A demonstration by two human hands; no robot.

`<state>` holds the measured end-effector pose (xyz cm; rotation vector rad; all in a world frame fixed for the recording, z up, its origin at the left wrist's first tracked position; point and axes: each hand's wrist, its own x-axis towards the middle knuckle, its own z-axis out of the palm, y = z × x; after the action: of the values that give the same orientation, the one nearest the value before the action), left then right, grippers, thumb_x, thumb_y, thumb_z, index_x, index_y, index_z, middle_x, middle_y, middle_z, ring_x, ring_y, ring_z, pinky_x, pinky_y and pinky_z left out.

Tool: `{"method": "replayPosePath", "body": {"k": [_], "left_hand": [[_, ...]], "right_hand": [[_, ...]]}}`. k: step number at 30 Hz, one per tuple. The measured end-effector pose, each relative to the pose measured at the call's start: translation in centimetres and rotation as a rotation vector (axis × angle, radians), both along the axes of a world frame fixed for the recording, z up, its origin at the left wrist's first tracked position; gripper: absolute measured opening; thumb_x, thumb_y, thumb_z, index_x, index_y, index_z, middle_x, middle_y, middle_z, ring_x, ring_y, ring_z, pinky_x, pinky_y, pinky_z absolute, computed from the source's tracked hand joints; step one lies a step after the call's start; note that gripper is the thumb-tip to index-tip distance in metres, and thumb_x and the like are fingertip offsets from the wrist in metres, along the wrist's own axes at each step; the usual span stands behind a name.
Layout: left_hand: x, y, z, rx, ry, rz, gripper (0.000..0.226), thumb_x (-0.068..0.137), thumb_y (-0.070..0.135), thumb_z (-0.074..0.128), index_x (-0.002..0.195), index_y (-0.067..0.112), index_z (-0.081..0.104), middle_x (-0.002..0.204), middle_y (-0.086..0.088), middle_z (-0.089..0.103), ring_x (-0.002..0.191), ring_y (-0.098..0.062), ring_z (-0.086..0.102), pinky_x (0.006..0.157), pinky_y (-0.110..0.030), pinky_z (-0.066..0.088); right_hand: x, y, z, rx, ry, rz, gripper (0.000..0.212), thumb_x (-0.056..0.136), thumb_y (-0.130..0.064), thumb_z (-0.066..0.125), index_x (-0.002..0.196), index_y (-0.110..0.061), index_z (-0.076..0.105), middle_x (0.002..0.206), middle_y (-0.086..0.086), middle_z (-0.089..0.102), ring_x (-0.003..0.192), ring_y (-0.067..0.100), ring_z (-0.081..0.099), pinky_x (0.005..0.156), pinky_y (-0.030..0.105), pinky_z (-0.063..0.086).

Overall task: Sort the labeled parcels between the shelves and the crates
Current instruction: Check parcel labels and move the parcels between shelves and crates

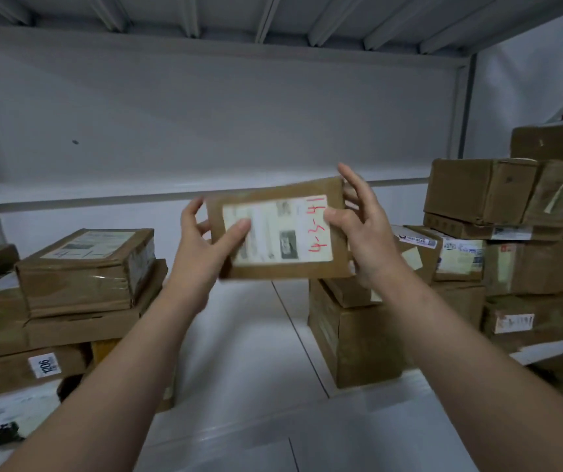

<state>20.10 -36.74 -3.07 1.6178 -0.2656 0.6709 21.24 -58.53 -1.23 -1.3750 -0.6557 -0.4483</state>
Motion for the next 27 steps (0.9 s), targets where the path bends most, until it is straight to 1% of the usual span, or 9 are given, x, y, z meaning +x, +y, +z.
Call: {"method": "replayPosePath", "body": {"k": [5,8,11,13,15,18,20,24,27], "left_hand": [[0.1,-1.2,-1.2,-0.291,0.019,0.071,0.091,0.068,0.049,0.073,0.142,0.03,0.025,0.137,-0.001,0.043,0.117,-0.014,0.052,0.099,-0.035,0.044],[-0.2,-1.6,-1.9,-0.458,0.06,-0.105,0.063,0.082,0.041,0.068,0.133,0.037,0.032,0.139,-0.001,0.045,0.116,-0.016,0.053,0.091,-0.037,0.049],[-0.4,-1.6,-2.6,-0.41,0.109,-0.409,0.052,0.091,0.051,0.048,0.139,0.035,0.039,0.13,-0.001,0.059,0.111,-0.024,0.062,0.079,-0.038,0.055],[-0.5,-1.4,-3.0,-0.334,0.058,-0.455,0.054,0.088,0.053,0.042,0.138,0.033,0.042,0.128,0.0,0.061,0.112,-0.022,0.062,0.081,-0.038,0.054],[-0.6,-1.0,-3.6,-0.308,0.01,-0.403,0.052,0.087,0.048,0.045,0.136,0.033,0.042,0.125,0.003,0.063,0.112,-0.018,0.062,0.084,-0.039,0.053],[-0.4,-0.6,-4.6,-0.322,-0.035,-0.309,0.05,0.085,0.037,0.052,0.134,0.028,0.045,0.118,0.001,0.067,0.107,-0.019,0.065,0.075,-0.03,0.055],[-0.4,-0.6,-4.9,-0.323,-0.027,-0.278,0.054,0.084,0.035,0.053,0.136,0.025,0.044,0.115,0.0,0.069,0.103,-0.02,0.066,0.072,-0.026,0.055],[-0.7,-0.7,-5.1,-0.297,0.013,-0.224,0.052,0.086,0.033,0.052,0.136,0.025,0.045,0.114,0.0,0.069,0.104,-0.019,0.066,0.073,-0.026,0.055],[-1.6,-0.6,-5.7,-0.156,0.04,-0.138,0.038,0.098,0.041,0.041,0.135,0.032,0.046,0.121,0.01,0.064,0.111,-0.007,0.061,0.088,-0.025,0.05]], "right_hand": [[0.2,2.9,-3.3,0.287,0.167,0.005,0.043,0.069,-0.032,0.07,0.102,-0.051,0.05,0.124,0.008,0.056,0.11,0.028,0.061,0.086,0.049,0.055],[0.6,4.1,-5.1,0.332,0.194,0.043,0.058,0.06,-0.036,0.075,0.106,-0.039,0.04,0.12,0.009,0.06,0.109,0.022,0.062,0.09,0.04,0.054],[0.9,4.8,-5.9,0.231,0.215,0.094,0.062,0.057,-0.04,0.072,0.108,-0.029,0.038,0.102,-0.002,0.071,0.099,0.014,0.067,0.082,0.031,0.054],[1.0,4.8,-6.1,0.154,0.232,0.068,0.058,0.057,-0.046,0.069,0.104,-0.027,0.042,0.11,0.003,0.068,0.105,0.017,0.064,0.089,0.036,0.05],[0.8,4.8,-6.3,0.125,0.222,0.038,0.047,0.062,-0.052,0.067,0.097,-0.027,0.048,0.126,0.009,0.058,0.117,0.019,0.056,0.098,0.04,0.044],[0.7,5.1,-6.7,0.145,0.141,0.043,0.026,0.077,-0.036,0.06,0.096,-0.022,0.049,0.112,0.006,0.061,0.097,0.005,0.063,0.078,0.02,0.049],[0.6,5.2,-7.0,0.145,0.108,0.042,0.025,0.079,-0.028,0.056,0.102,-0.022,0.048,0.105,0.002,0.062,0.09,0.003,0.064,0.073,0.015,0.049],[0.6,5.5,-7.5,0.134,0.098,0.039,0.028,0.081,-0.029,0.053,0.108,-0.021,0.048,0.1,-0.006,0.065,0.092,0.003,0.065,0.074,0.017,0.05],[0.5,5.7,-8.1,0.075,0.135,0.003,0.032,0.083,-0.038,0.051,0.115,-0.036,0.05,0.109,-0.011,0.064,0.101,0.005,0.064,0.083,0.023,0.052]]}}
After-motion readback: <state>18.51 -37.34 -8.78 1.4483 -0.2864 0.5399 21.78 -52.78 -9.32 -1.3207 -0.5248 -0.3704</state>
